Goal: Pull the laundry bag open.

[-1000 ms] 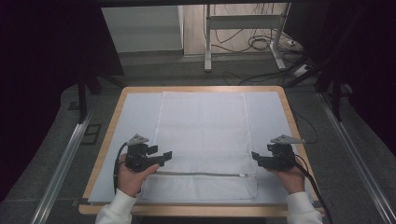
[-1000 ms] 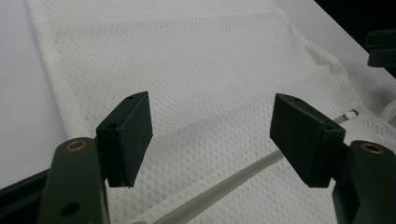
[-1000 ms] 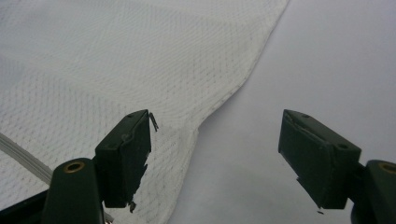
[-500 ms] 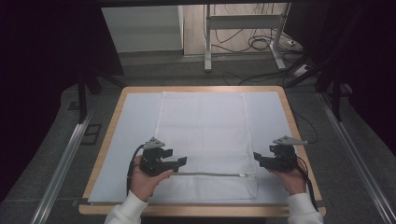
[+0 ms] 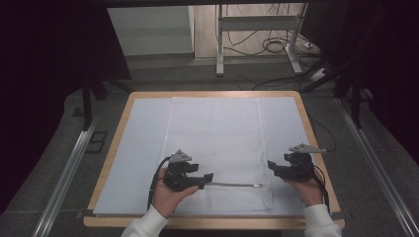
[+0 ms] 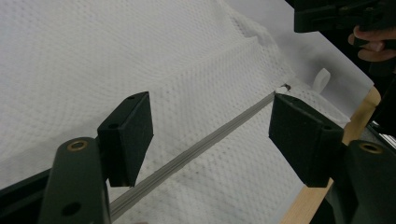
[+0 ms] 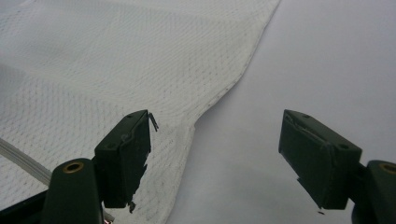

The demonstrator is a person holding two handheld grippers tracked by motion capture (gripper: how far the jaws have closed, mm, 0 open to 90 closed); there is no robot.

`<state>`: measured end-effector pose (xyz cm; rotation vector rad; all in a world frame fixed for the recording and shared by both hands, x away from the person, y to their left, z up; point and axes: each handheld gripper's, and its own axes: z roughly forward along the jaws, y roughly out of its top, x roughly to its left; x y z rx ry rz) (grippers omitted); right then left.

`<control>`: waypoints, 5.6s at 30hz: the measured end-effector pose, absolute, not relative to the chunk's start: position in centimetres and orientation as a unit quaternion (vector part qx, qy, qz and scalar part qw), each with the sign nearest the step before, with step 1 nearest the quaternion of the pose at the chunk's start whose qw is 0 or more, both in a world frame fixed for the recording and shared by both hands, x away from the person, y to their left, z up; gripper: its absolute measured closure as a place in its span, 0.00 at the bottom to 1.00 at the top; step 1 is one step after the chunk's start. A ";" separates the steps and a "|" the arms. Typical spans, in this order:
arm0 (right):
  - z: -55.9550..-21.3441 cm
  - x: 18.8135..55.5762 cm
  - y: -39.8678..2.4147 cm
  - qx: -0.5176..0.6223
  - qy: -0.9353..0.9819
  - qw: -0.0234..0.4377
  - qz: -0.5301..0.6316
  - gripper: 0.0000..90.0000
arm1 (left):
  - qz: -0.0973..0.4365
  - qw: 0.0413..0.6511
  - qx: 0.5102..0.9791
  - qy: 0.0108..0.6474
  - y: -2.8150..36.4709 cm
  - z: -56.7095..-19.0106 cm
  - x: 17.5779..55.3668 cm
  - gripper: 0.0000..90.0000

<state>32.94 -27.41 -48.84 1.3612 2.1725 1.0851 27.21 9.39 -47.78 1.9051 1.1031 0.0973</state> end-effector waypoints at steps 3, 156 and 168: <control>-48.9 32.9 -27.4 0.481 0.768 0.178 0.384 0.28 | 0.036 0.452 0.773 0.443 9.0 -47.9 27.2 0.34; -49.5 33.2 -27.7 0.484 0.774 0.204 0.353 0.28 | -0.072 0.375 0.828 0.410 -7.0 -52.1 30.6 0.70; -49.5 33.2 -27.8 0.487 0.772 0.205 0.354 0.28 | -0.081 0.373 0.828 0.411 -7.0 -52.2 31.1 0.79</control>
